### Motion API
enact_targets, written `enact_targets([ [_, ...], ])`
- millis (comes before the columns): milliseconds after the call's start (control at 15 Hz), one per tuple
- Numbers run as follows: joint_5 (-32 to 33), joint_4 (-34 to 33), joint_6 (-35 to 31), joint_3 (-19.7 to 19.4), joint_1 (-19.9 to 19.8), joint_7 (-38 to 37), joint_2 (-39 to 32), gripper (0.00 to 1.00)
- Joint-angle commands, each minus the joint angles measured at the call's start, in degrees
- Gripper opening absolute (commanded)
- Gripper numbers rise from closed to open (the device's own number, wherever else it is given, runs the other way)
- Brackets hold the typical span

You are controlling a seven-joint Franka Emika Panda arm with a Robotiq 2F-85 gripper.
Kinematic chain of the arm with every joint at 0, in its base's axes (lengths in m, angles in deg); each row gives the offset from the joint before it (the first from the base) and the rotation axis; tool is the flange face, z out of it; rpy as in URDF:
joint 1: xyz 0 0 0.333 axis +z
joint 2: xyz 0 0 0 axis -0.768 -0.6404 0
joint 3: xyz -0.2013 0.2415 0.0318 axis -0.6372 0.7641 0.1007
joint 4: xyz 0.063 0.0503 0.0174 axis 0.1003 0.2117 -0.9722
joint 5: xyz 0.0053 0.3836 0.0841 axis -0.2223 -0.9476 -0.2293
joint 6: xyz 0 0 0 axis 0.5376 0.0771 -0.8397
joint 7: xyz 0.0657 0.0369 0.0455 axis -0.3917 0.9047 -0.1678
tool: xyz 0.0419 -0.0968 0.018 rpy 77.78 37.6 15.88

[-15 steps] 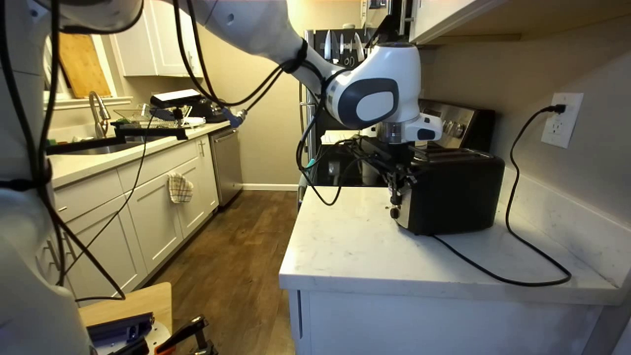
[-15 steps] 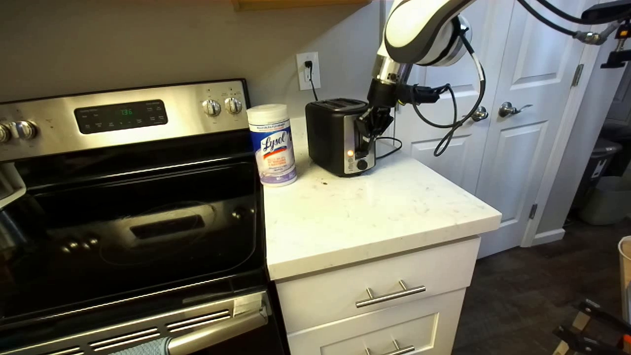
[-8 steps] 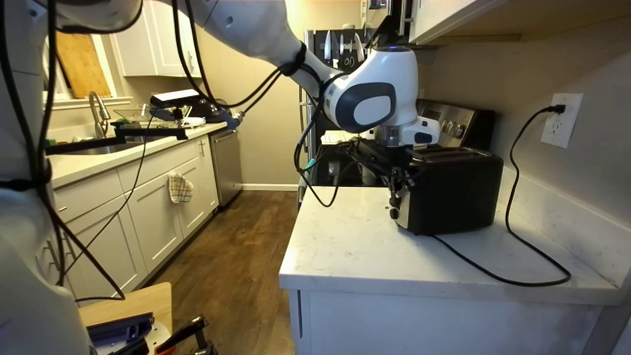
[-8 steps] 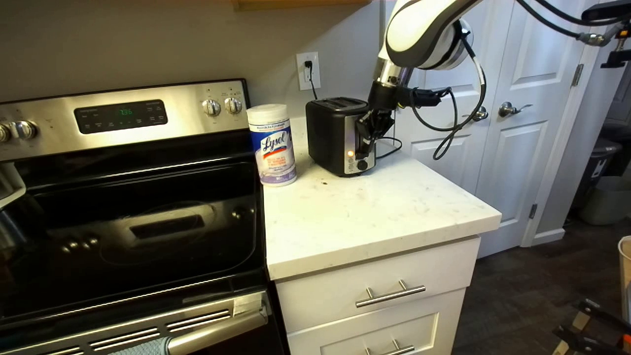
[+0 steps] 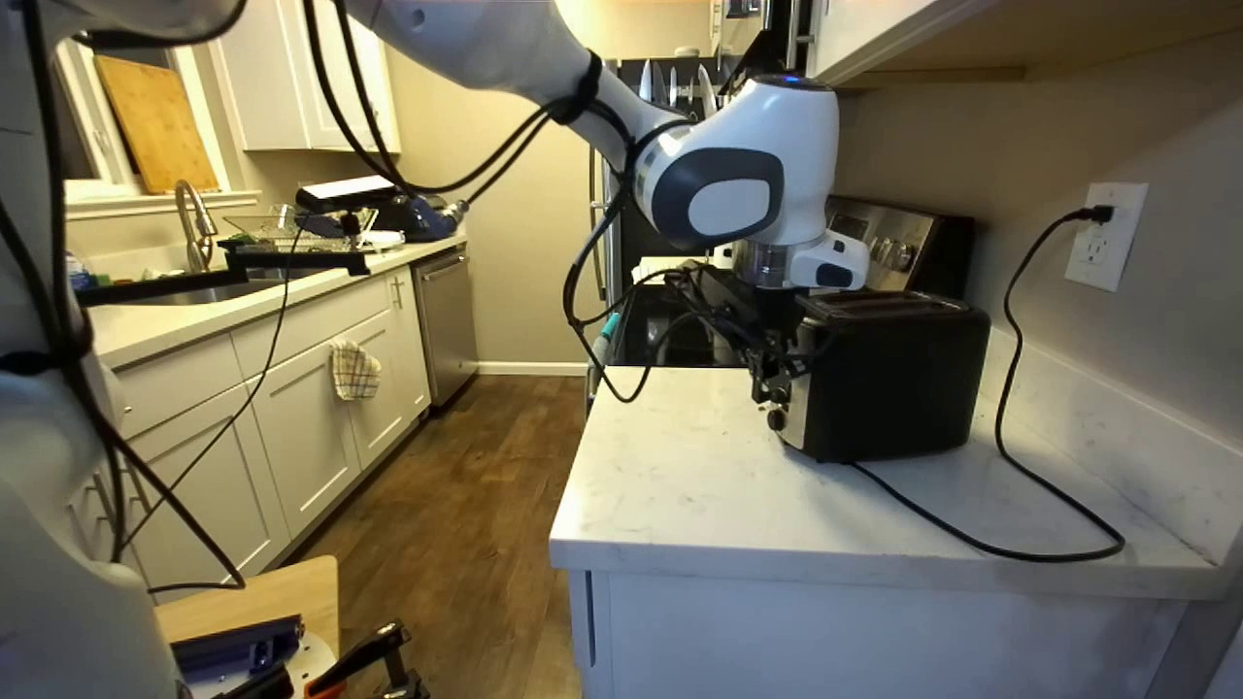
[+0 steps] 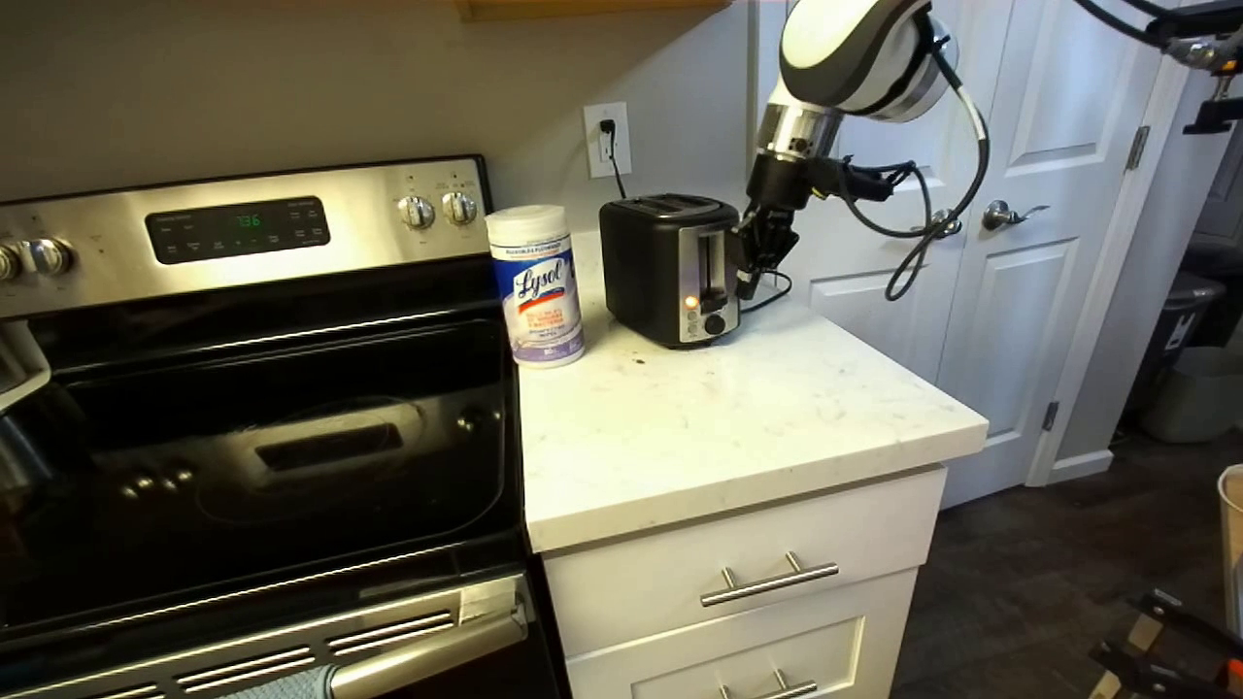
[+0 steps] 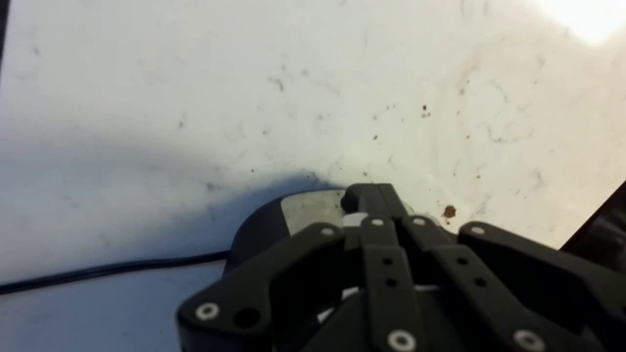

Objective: Push the toaster lever down

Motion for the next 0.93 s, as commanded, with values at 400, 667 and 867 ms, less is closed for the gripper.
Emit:
enact_targets([
  [400,-2.51,15.27,15.72,-0.50,0.27,12.52,18.32,0.00],
  [667,-2.49,17.84,15.55,-0.93,1.19,12.41,19.99,0.00],
  [867,-2.37,18.74,15.41,-0.99,1.42,12.21,20.12,0.00],
])
